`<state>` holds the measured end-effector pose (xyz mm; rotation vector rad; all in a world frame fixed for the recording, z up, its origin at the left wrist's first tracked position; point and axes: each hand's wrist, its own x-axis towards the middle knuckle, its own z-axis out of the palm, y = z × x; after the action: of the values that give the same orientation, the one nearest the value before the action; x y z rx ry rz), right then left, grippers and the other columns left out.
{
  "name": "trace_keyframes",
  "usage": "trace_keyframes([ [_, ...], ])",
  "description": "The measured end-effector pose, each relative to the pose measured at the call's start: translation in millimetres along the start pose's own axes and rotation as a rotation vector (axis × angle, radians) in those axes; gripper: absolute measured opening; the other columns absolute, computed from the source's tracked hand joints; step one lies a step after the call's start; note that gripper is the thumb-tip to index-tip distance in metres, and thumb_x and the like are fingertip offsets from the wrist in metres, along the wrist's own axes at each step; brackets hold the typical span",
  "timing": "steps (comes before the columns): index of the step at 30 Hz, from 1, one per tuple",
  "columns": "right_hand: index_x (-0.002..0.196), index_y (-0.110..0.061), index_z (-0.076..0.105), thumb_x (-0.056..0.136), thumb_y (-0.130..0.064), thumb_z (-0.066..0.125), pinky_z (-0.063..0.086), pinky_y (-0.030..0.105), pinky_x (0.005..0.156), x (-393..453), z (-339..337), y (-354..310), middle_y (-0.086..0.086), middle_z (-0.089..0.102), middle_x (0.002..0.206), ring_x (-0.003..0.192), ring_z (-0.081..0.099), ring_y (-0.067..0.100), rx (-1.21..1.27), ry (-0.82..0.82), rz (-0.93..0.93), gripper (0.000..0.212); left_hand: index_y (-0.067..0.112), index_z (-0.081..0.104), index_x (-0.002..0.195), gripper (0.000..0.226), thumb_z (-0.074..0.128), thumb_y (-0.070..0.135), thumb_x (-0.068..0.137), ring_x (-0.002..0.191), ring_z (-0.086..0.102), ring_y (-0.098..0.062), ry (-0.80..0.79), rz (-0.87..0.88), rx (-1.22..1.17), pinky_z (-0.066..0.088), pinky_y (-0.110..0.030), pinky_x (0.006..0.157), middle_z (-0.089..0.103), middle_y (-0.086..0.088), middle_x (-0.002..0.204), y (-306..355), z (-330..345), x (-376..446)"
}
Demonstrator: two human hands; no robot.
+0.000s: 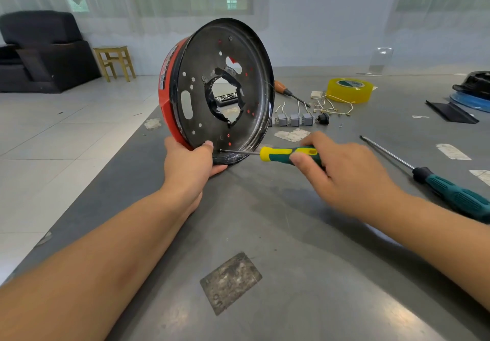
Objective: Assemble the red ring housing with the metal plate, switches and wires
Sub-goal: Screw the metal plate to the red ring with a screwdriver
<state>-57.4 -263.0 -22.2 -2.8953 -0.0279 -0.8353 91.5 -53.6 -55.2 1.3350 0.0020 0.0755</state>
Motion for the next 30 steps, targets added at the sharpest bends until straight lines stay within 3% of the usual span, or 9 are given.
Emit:
trace_keyframes([
  [4,0.092,-0.021,0.061,0.101,-0.066,0.03,0.031,0.027,0.047,5.9,3.2,-6.9,-0.007,0.051,0.054,0.044,0.044,0.011,0.668,-0.329,0.599,0.056,0.022,0.047,0.122,0.034,0.063,0.003,0.099,0.106,0.066,-0.016,0.013,0.009,0.004,0.067,-0.038,0.069,0.058,0.003,0.128,-0.4,0.5,0.1],
  [6,0.103,-0.024,0.06,0.099,-0.067,0.037,0.033,0.025,0.043,5.6,1.3,-6.2,-0.008,0.051,0.053,0.038,0.038,0.006,0.809,-0.391,0.671,0.049,0.021,0.047,0.122,0.034,0.063,0.003,0.099,0.101,0.066,-0.014,0.023,0.017,0.001,0.066,-0.036,0.068,0.057,0.005,0.125,-0.2,1.0,0.1],
  [9,0.113,-0.032,0.043,0.094,-0.065,0.045,0.038,0.019,0.045,4.0,-1.1,-0.1,-0.008,0.059,0.064,0.046,0.053,0.005,0.444,-0.26,0.305,0.038,0.019,0.046,0.124,0.033,0.063,0.003,0.1,0.097,0.064,-0.011,0.037,0.024,0.001,0.065,-0.033,0.065,0.056,0.008,0.12,-0.8,1.4,0.7],
  [13,0.121,-0.028,0.04,0.094,-0.064,0.03,0.032,0.027,0.044,3.8,-7.7,10.0,-0.006,0.063,0.089,0.055,0.045,0.005,-0.139,-0.125,-0.197,0.046,0.018,0.046,0.126,0.035,0.064,0.003,0.099,0.098,0.064,-0.012,0.032,0.02,0.008,0.066,-0.035,0.066,0.056,0.008,0.121,-1.6,1.7,1.5],
  [18,0.117,-0.022,0.059,0.101,-0.06,0.021,0.044,0.03,0.047,0.9,-6.6,13.2,-0.005,0.064,0.092,0.069,0.061,0.02,-0.292,-0.11,-0.297,0.055,0.02,0.046,0.123,0.034,0.064,0.004,0.099,0.105,0.065,-0.016,0.01,0.012,0.014,0.066,-0.037,0.068,0.057,0.006,0.124,-2.1,1.3,0.6],
  [21,0.111,-0.026,0.061,0.1,-0.067,0.017,0.047,0.036,0.053,-2.6,0.8,3.1,-0.007,0.063,0.076,0.061,0.057,0.017,-0.025,-0.117,-0.075,0.061,0.023,0.046,0.121,0.035,0.064,0.003,0.099,0.108,0.066,-0.018,-0.011,0.011,0.015,0.066,-0.037,0.069,0.057,0.006,0.124,-1.5,0.5,-0.7],
  [24,0.093,-0.021,0.069,0.097,-0.066,0.034,0.043,0.035,0.055,3.5,2.0,-5.6,-0.004,0.059,0.06,0.058,0.061,0.021,0.425,-0.208,0.322,0.058,0.023,0.046,0.126,0.039,0.063,0.001,0.099,0.112,0.066,-0.021,-0.029,0.008,0.016,0.067,-0.038,0.07,0.059,0.005,0.126,0.1,0.9,-1.7],
  [27,0.093,-0.012,0.075,0.101,-0.058,0.046,0.025,0.021,0.039,8.6,-1.8,-6.8,-0.004,0.042,0.053,0.038,0.029,0.013,1.033,-0.37,0.797,0.056,0.025,0.046,0.122,0.037,0.063,0.001,0.099,0.111,0.067,-0.02,-0.044,0.014,0.017,0.066,-0.035,0.068,0.059,0.006,0.125,1.2,2.1,-3.2],
  [30,0.098,-0.007,0.073,0.101,-0.055,0.047,0.017,0.018,0.034,8.9,-4.9,-5.9,-0.006,0.035,0.053,0.038,0.019,0.006,1.256,-0.463,0.944,0.055,0.028,0.046,0.118,0.037,0.063,0.001,0.099,0.108,0.066,-0.016,-0.042,0.025,0.015,0.066,-0.035,0.067,0.059,0.009,0.12,1.2,2.2,-4.1],
])
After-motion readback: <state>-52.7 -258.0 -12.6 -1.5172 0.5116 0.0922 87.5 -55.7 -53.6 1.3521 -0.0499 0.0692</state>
